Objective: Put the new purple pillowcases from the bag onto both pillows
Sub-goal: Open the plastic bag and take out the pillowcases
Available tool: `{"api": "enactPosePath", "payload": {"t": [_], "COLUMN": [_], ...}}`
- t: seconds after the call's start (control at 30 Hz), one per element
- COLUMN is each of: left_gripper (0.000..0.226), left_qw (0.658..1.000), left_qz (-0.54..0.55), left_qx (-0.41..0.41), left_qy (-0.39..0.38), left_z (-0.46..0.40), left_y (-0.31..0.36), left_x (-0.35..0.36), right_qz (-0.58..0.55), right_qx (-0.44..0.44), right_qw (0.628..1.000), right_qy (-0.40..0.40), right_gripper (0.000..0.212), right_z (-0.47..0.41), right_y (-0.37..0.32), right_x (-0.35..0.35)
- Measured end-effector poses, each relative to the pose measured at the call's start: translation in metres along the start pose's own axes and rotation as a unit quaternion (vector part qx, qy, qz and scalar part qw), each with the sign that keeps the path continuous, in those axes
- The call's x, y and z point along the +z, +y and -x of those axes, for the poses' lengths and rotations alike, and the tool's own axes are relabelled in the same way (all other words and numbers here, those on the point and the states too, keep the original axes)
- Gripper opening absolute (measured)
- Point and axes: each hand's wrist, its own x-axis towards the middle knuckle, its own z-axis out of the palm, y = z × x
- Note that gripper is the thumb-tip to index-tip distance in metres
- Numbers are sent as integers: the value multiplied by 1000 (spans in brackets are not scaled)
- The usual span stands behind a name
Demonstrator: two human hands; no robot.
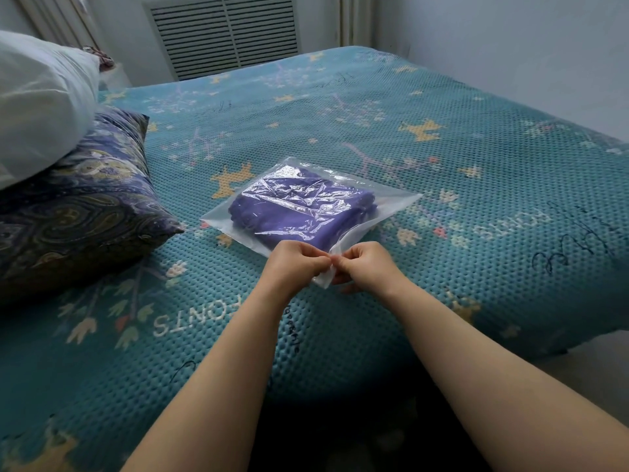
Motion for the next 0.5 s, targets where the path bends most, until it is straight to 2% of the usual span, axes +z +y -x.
{"api": "enactPosePath", "payload": {"t": [0.13,0.23,0.37,0.5], "left_gripper": [9,12,15,16], "left_qw": [995,985,983,985], "left_qz": [-85,-141,-132,-80], "left_qx": [37,58,52,16], "left_qy": [44,84,120,151], "left_z": [0,4,6,3], "left_y": [0,5,7,4], "left_x": [6,12,23,19], "right_qz": [-81,-85,-71,-141], "right_qx": [31,23,5,35], "right_qw": [996,996,995,988], "right_qy": [-12,22,71,51], "right_gripper": [23,25,27,21], "right_z": [2,1,-2,0], "right_y": [2,5,7,6], "right_x": [1,6,9,13]}}
